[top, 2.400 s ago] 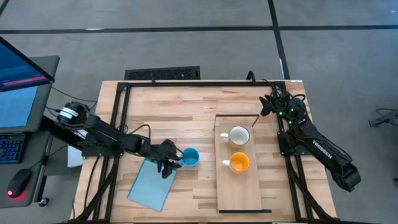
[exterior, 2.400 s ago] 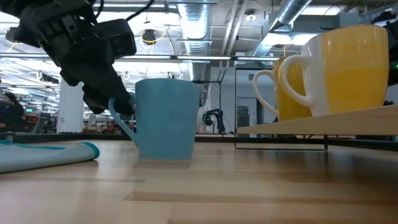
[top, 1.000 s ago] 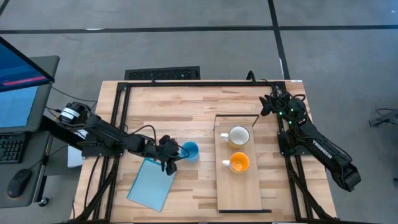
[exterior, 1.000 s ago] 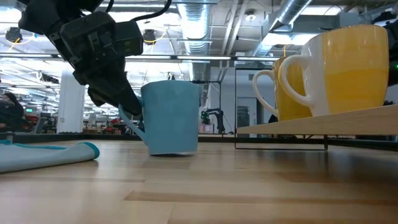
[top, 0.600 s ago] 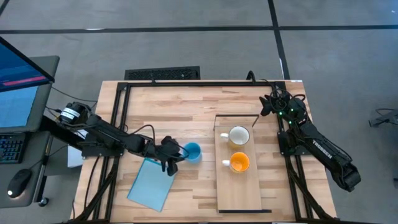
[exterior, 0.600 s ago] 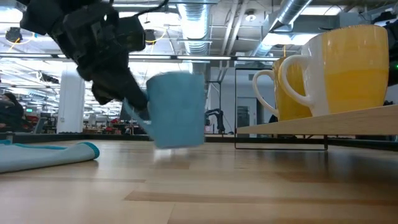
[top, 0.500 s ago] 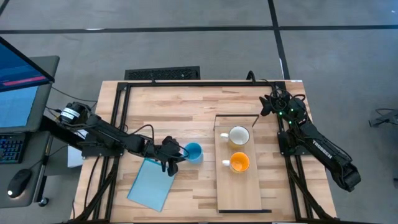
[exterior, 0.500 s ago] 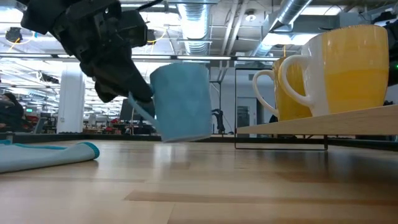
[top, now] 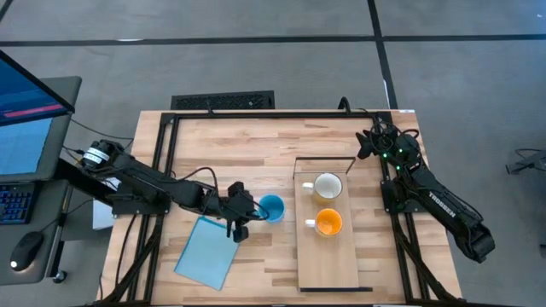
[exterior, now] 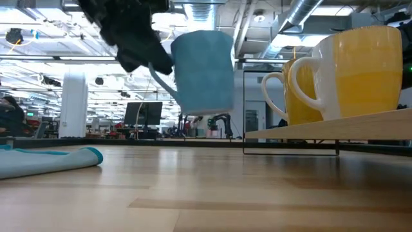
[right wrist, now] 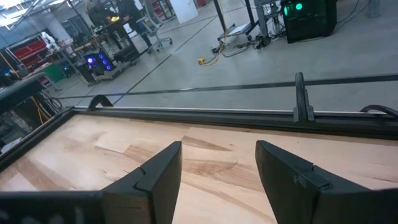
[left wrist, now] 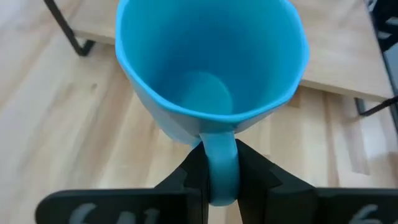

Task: Stack small to large cups/mugs on shelf
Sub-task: Put the blue cup on the shelf

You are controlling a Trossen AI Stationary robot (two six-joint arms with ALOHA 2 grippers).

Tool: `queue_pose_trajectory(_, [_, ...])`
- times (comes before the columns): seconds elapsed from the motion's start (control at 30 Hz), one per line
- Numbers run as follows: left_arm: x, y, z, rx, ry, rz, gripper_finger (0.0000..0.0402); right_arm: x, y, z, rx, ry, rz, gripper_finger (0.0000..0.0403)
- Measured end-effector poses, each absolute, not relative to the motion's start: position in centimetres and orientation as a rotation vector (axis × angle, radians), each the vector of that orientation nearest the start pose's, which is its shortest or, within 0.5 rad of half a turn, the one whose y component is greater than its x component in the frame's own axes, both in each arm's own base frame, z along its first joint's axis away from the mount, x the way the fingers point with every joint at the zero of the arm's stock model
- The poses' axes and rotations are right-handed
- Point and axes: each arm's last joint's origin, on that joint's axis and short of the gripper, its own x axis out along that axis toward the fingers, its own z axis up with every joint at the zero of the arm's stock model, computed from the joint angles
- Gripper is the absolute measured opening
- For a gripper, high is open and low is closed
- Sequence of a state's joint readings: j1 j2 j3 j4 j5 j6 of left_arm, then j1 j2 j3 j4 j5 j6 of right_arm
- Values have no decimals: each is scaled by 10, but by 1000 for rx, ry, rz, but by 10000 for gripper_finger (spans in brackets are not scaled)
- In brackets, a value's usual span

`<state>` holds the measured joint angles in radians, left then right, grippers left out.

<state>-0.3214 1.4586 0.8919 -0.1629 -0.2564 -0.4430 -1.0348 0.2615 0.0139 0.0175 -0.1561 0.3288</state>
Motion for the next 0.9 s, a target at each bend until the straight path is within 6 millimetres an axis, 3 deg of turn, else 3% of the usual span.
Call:
queue_pose_trajectory(0.27, [294,-90,260,-131,741,95,34,61,-93,148,440,51,-903,226])
queue_pose_trajectory(0.6, [305,-96,307,-162,600,53,34,61,-93,148,440,51,-903,226])
queue_pose_trajectory(0.9, [308,-111,331,-156,466,-38,34,61,-93,148,441,51,-903,226])
